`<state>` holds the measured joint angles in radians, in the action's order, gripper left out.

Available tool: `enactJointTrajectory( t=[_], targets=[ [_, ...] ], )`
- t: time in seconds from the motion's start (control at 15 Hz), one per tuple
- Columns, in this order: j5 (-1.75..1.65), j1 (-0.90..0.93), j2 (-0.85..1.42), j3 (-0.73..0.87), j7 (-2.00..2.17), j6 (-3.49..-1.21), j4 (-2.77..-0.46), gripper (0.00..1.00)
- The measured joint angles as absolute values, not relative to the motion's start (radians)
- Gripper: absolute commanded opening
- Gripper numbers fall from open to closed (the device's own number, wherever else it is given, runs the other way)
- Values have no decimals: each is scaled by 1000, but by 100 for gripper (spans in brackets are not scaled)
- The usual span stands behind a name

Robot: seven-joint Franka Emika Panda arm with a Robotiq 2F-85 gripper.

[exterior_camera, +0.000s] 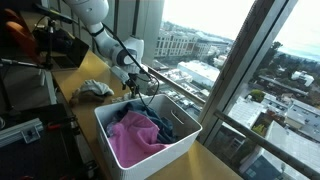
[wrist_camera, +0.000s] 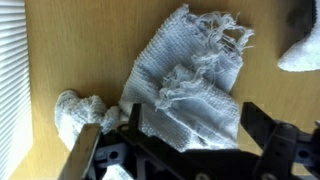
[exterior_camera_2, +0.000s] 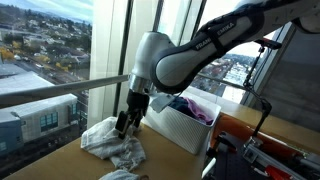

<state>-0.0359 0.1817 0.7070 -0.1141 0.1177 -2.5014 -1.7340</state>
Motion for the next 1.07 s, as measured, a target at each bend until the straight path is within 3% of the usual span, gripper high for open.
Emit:
enactJointTrajectory(
  t=[0.67, 1.07],
  targets=[
    [-169, 275, 697, -101, 89, -2540, -1684, 100],
    [-219, 287, 808, -75, 23, -2570, -1639, 100]
  ],
)
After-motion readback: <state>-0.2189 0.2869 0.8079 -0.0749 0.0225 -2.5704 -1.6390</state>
